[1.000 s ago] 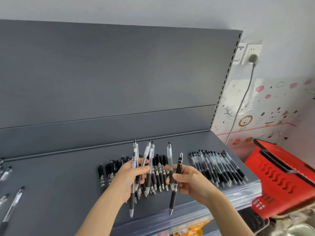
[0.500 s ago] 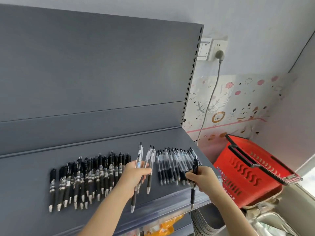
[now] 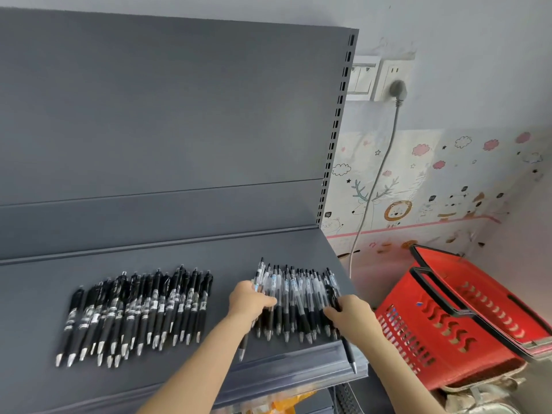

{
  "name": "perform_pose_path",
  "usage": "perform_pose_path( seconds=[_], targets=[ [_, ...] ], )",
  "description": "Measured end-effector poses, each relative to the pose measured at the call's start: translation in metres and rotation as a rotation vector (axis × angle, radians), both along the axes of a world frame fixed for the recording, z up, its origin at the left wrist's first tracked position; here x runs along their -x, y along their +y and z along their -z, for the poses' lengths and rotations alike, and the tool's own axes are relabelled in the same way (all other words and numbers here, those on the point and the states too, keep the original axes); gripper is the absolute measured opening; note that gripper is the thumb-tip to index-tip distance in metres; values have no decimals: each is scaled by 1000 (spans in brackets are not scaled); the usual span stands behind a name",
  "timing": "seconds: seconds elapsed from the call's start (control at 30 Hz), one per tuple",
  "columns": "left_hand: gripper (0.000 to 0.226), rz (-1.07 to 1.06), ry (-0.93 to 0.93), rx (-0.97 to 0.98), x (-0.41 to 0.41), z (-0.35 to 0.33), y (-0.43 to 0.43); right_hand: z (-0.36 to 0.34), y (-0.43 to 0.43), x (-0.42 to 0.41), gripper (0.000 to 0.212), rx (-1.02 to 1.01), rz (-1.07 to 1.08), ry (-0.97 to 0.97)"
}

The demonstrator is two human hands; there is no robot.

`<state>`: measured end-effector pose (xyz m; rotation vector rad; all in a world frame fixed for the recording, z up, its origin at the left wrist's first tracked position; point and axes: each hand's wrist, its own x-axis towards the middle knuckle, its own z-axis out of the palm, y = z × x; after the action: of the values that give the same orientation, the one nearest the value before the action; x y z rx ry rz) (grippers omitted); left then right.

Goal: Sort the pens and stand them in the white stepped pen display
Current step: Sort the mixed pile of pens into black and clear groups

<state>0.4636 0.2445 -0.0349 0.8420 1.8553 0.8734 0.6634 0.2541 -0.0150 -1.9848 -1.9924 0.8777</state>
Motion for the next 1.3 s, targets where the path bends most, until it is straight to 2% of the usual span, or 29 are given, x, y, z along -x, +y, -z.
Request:
perform_pose_path(
  seconds=[0.2,0.27,0.37,0.47,0.63,0.77,0.83,0.93,1.0,1.2,1.3],
  targets=[
    [12,-99,-316,-21,7,-12,-12,-3,6,-5,35,-11,40,139],
    [4,-99,-495,-38,12,-24,-21,-13,5,-1,31,-8,64,319],
    [10,-30,-750,-58,17,-43,-35,-33,-3,16,26,159,66,631],
    [17,23,-859,-90,21,-59,-45,-45,-12,41,22,266,17,864],
    [16,82,-837,-122,33,-73,-56,-55,-16,84,13,249,-50,928],
    [14,108,-793,-122,38,-76,-64,-58,-21,107,20,280,-74,961],
    [15,109,-719,-125,42,-76,-66,-57,-21,109,19,302,-24,1000],
    [19,75,-517,-134,52,-71,-66,-56,-19,102,8,380,30,1111],
    [20,55,-469,-125,56,-66,-65,-54,-18,95,8,421,32,1127],
    [22,26,-556,-86,47,-58,-55,-38,-14,57,13,377,196,1019],
    [23,87,-479,-56,39,-52,-49,-30,-11,27,10,299,218,896]
  ],
)
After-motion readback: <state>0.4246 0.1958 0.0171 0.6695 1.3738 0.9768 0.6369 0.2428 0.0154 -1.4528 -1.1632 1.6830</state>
